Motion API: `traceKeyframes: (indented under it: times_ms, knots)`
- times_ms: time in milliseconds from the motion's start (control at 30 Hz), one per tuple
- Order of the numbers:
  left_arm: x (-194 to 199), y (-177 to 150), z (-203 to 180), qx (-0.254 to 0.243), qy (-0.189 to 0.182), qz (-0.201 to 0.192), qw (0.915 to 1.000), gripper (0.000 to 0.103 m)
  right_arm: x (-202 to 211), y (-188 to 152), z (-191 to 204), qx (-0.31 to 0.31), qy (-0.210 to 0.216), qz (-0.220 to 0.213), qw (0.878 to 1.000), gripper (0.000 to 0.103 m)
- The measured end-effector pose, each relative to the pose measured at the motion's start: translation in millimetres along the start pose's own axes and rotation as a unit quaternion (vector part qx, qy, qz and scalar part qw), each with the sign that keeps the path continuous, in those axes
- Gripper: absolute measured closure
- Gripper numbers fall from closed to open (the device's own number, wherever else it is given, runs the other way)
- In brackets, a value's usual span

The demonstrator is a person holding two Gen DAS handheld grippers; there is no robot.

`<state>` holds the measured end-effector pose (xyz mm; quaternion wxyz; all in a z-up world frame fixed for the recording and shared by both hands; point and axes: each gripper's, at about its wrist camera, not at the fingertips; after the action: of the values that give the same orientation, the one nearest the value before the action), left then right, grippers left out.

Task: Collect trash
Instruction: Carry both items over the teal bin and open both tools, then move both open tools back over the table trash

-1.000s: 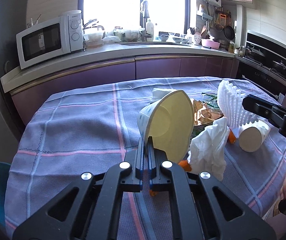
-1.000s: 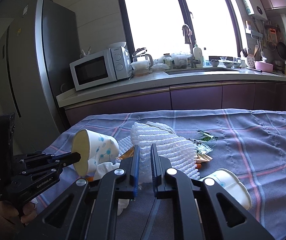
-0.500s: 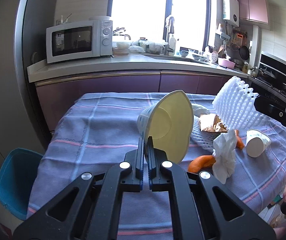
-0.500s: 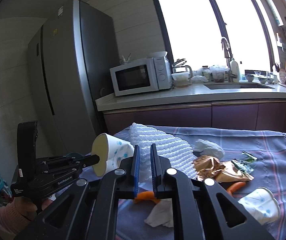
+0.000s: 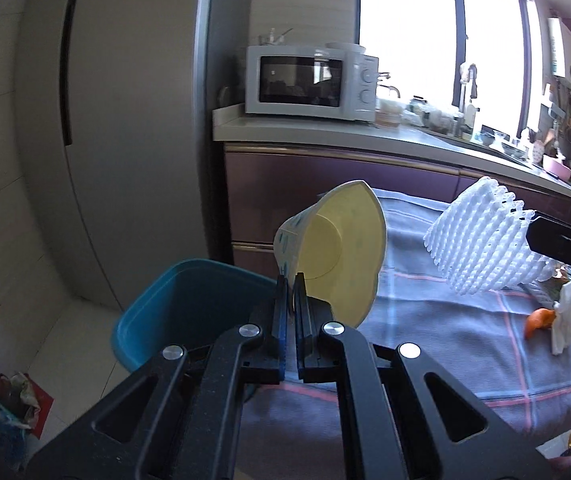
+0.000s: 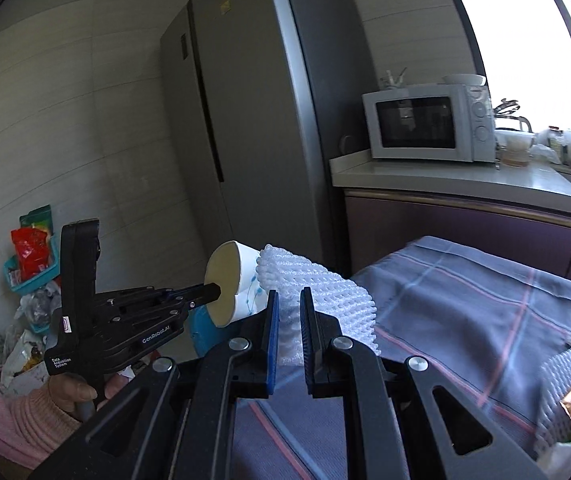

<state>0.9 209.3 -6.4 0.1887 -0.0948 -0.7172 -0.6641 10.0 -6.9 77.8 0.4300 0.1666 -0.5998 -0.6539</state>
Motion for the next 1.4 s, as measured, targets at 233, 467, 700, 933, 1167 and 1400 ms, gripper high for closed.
traceKeyframes:
  times_ms: [233, 467, 700, 933, 1167, 1400]
  knots:
    - [-19, -9, 68, 0.025, 0.075, 0.018, 0.9967, 0.099, -77, 9, 32, 0.026, 0.068, 0.034, 0.997, 0.094]
    - [-55, -25, 116, 0.052, 0.108, 0.054, 0.9913, 0.099, -154, 4, 47, 0.0, 0.115, 0.094, 0.989, 0.094]
    - [-91, -43, 141, 0.073, 0.124, 0.089, 0.9856, 0.098, -206, -13, 53, -0.038, 0.115, 0.153, 0.981, 0.093]
    - [-118, -58, 141, 0.082, 0.122, 0.112, 0.9827, 0.093, -231, -29, 42, -0.081, 0.066, 0.209, 0.972, 0.089]
    - [-116, -60, 137, 0.103, 0.117, 0.103, 0.9824, 0.079, -220, -28, 37, -0.093, 0.054, 0.198, 0.974, 0.073]
    - [-79, -39, 118, 0.089, 0.095, 0.052, 0.9902, 0.06, -178, -21, 19, -0.096, 0.062, 0.165, 0.98, 0.067]
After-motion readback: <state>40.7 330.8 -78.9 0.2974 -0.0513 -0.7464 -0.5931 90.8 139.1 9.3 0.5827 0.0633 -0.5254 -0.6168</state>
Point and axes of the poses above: each gripper's, at about its wrist camera, not at the fingertips, and x roughly against the way its jaws point, z to its left, y to its top, and after that the axes turned 7 degrees about -z, right-handed
